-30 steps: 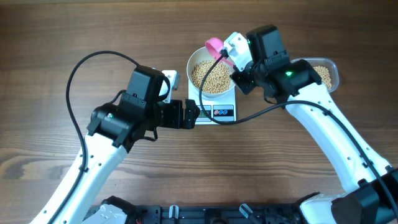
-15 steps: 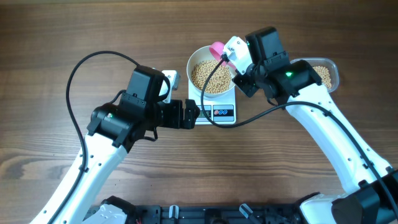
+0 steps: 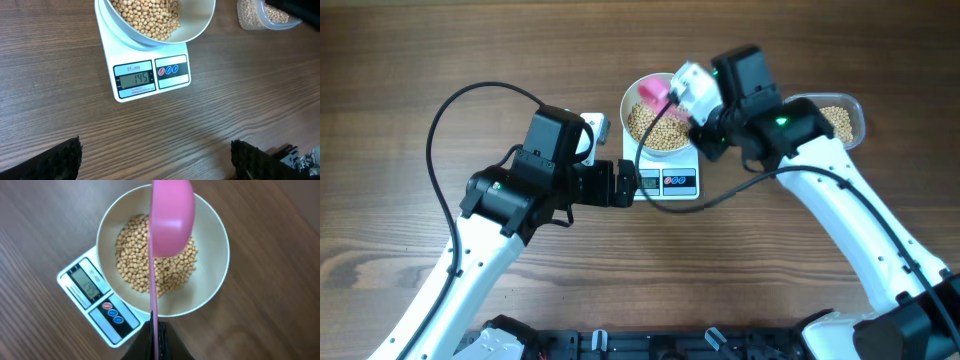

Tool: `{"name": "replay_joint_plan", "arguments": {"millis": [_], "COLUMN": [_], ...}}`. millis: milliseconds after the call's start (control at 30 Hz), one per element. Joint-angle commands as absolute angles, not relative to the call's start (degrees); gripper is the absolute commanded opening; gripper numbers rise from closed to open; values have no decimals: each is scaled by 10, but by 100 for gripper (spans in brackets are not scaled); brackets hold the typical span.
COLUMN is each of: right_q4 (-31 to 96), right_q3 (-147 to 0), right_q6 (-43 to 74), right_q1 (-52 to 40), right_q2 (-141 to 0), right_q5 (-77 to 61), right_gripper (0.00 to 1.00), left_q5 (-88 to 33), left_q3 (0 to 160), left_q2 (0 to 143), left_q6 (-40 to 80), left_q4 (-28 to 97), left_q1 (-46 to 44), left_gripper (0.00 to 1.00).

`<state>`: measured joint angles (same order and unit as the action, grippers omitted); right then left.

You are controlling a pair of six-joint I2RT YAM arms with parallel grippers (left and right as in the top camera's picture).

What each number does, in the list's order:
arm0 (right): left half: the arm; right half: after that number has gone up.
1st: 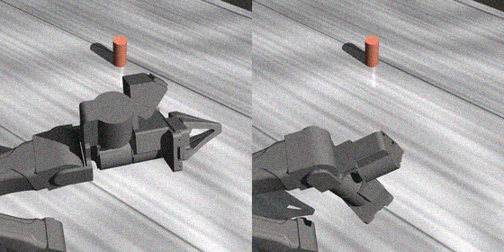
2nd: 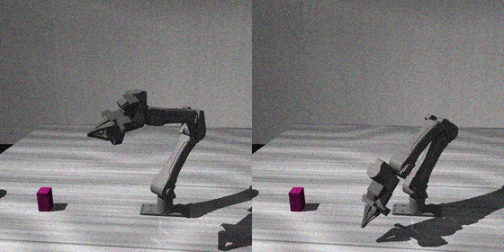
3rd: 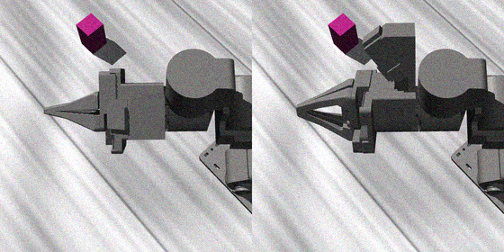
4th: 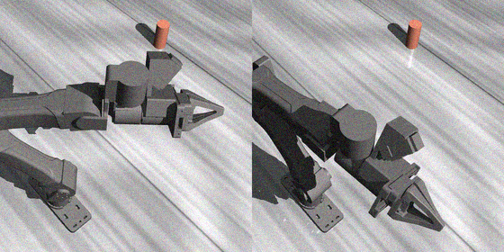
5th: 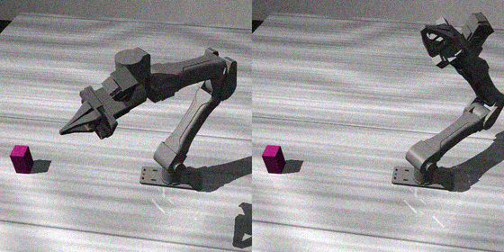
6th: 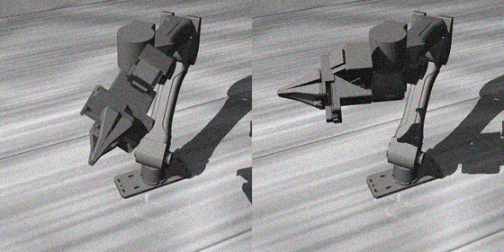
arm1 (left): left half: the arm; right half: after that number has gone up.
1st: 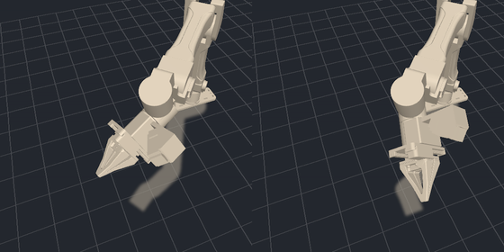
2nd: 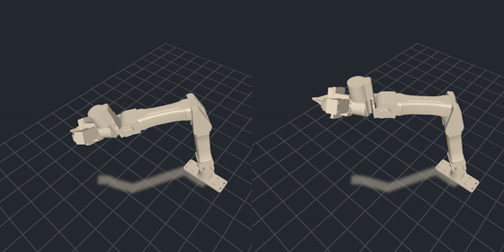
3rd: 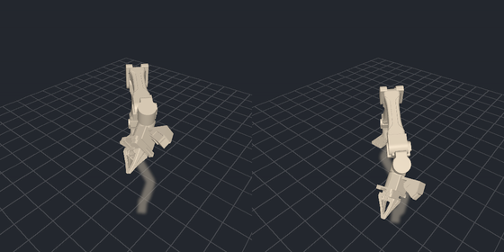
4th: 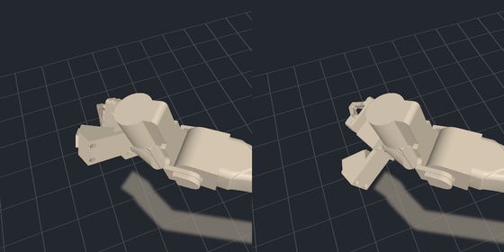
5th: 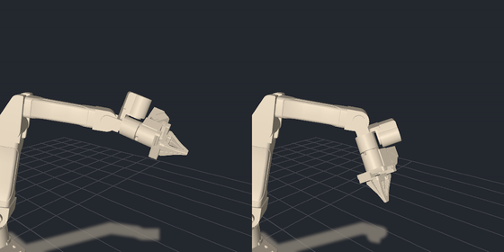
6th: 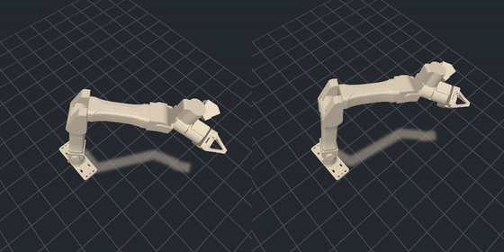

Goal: Scoop item into bowl and weigh 150g on scale
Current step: 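Move the empty scoop back over the soybean tub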

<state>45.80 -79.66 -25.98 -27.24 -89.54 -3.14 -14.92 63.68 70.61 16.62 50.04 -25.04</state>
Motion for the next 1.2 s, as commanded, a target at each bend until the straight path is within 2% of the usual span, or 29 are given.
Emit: {"name": "replay_joint_plan", "arguments": {"millis": [0, 33, 133, 200, 300, 367, 567, 667, 800, 1000, 1167], "right_q4": [425, 416, 454, 455, 431, 427, 433, 433, 434, 434, 449], "right_q3": [-811, -811, -811, -811, -811, -811, -811, -811, -811, -811, -809], "right_q6": [-266, -243, -314, -309, -204, -144, -103, -88, -87, -73, -83], "right_q1": [-284, -284, -294, -296, -295, -295, -271, -231, -135, 11, 67], "right_q2": [-882, -882, -882, -882, -881, -881, -867, -846, -815, -799, -808], "right_q5": [139, 141, -7, 9, 72, 66, 37, -16, -79, -78, -78], "right_gripper": [4, 4, 4, 4, 4, 4, 5, 4, 4, 4, 4], "left_q5": [-154, -154, -154, -154, -154, -154, -154, -154, -154, -154, -154], "left_q3": [635, 635, 635, 635, 635, 635, 635, 635, 635, 635, 635], "left_q2": [708, 708, 708, 708, 708, 708, 708, 708, 708, 708, 708], "left_q6": [154, 154, 154, 154, 154, 154, 154, 154, 154, 154, 154], "left_q4": [499, 499, 499, 499, 499, 499, 499, 499, 499, 499, 499], "left_q1": [-253, -253, -253, -253, -253, -253, -253, -253, -253, -253, -253], "left_gripper": [100, 100, 100, 100, 100, 100, 100, 100, 100, 100, 100]}}
